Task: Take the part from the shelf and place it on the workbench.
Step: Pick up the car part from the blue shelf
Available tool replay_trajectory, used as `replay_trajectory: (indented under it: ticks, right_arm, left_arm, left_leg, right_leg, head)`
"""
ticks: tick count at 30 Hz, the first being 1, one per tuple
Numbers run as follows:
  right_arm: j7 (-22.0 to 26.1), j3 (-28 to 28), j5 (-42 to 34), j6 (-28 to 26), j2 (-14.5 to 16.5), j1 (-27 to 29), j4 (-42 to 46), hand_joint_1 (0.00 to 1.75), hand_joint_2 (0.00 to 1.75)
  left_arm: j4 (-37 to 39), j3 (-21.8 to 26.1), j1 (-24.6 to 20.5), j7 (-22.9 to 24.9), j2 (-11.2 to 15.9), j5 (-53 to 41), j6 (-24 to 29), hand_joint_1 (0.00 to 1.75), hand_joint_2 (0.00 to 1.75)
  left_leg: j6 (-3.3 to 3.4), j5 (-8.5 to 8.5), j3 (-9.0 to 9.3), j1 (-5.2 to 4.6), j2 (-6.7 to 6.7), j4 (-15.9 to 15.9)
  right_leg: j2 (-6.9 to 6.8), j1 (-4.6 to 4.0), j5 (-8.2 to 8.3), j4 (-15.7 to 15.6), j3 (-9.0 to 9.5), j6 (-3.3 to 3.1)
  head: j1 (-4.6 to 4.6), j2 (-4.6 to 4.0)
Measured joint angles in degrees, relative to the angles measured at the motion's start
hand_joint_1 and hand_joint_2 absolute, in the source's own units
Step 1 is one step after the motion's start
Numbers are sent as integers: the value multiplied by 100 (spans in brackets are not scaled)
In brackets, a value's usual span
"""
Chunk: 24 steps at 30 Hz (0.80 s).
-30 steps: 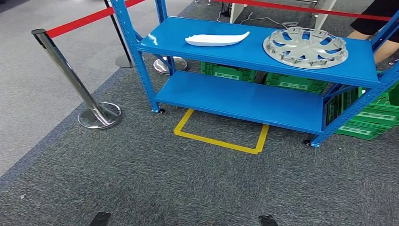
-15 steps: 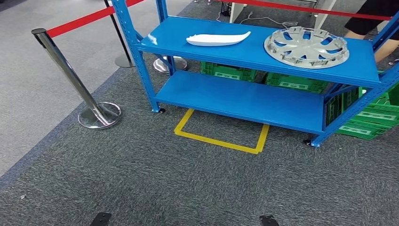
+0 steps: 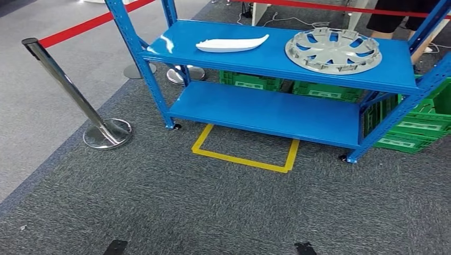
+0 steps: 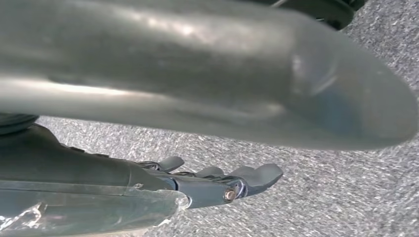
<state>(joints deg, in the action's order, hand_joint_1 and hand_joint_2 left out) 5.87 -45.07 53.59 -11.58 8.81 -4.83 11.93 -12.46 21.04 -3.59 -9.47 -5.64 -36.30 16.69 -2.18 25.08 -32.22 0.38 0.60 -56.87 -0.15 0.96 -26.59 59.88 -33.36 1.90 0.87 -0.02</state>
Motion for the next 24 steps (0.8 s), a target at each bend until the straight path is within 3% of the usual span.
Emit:
replay_trajectory:
  ticks: [2, 5, 6, 7, 8, 10, 12, 14, 16, 17, 20, 24]
  right_arm:
    - [1, -5, 2, -1, 0, 0, 0, 0, 0]
    - [1, -13, 3, -3, -1, -7, 0, 0, 0]
    - [1, -16, 3, -3, -1, -5, 0, 0, 0]
    - [0, -21, 3, -4, -2, -1, 0, 0, 0]
    - [-1, -26, 4, -5, -2, 2, 0, 0, 0]
    - [-2, -32, 9, -8, -2, -2, 0, 0, 0]
    - [9, -33, 24, -15, -3, -9, 0, 0, 0]
    - [27, -34, 46, -23, -8, -5, 0, 0, 0]
    - [35, -34, 62, -25, -13, 1, 0, 0, 0]
    - [36, -34, 68, -27, -13, -1, 0, 0, 0]
    - [37, -34, 86, -37, -13, -10, 0, 0, 0]
    - [38, -34, 98, -44, -15, -10, 0, 0, 0]
  left_arm:
    - [0, 1, -7, 0, 1, -9, -3, 0, 175]
    - [0, 1, -7, 1, -8, -22, -7, 0, 175]
    - [0, 1, -2, 1, -11, -23, -8, 0, 175]
    - [0, 1, 3, 1, -14, -25, -10, 0, 131]
    - [0, 1, 5, 1, -14, -26, -11, 0, 87]
    - [0, 2, 4, 1, -9, -32, -13, 0, 0]
    - [0, 3, -14, 1, -6, -39, -14, 0, 0]
    - [0, 3, -29, 1, -19, -46, -18, 0, 0]
    - [0, 5, -22, 1, -23, -50, -21, 0, 0]
    - [0, 8, -18, 1, -19, -51, -21, 0, 0]
    - [0, 37, -17, 1, -14, -62, -30, 0, 0]
    - [0, 82, -22, 1, -13, -85, -44, 0, 0]
  left_leg:
    - [-48, 133, -67, 17, -1, -158]
    - [-90, 665, -561, 20, -11, -1191]
    - [-91, 772, -728, 20, -11, -1515]
    - [-86, 763, -812, 20, -12, -1657]
    - [-75, 644, -791, 21, -16, -1583]
    - [-47, 235, -495, 23, -50, -953]
    - [-20, 8, -187, 31, -93, -294]
    - [-20, 0, -102, 43, -115, -63]
    - [-6, -3, -106, 38, -125, -54]
    - [19, -4, -105, 30, -128, -54]
    - [73, -7, -106, 13, -131, -55]
    - [99, -15, -109, 6, -131, -58]
  right_leg:
    - [33, -1, 18, -8, -4, -72]
    - [84, 4, 30, -13, -15, -126]
    - [107, 3, 30, -13, -19, -129]
    - [136, 2, 30, -13, -21, -129]
    - [168, 4, 32, -13, -19, -126]
    - [227, 12, 33, -13, -12, -107]
    - [271, -12, 22, 9, -29, -58]
    - [289, -48, 1, 8, -60, -90]
    - [278, -50, 3, -41, -53, -153]
    - [273, -46, 18, -64, -42, -145]
    - [267, -33, 71, -126, -7, -49]
    - [269, -24, 99, -167, 42, 39]
  head:
    - [-10, 0]
    - [-30, 0]
    - [-29, 0]
    - [-31, 0]
    - [-31, 0]
    - [-34, 0]
    - [-59, 0]
    - [-67, 0]
    - [-47, 0]
    - [-45, 0]
    - [-44, 0]
    - [-45, 0]
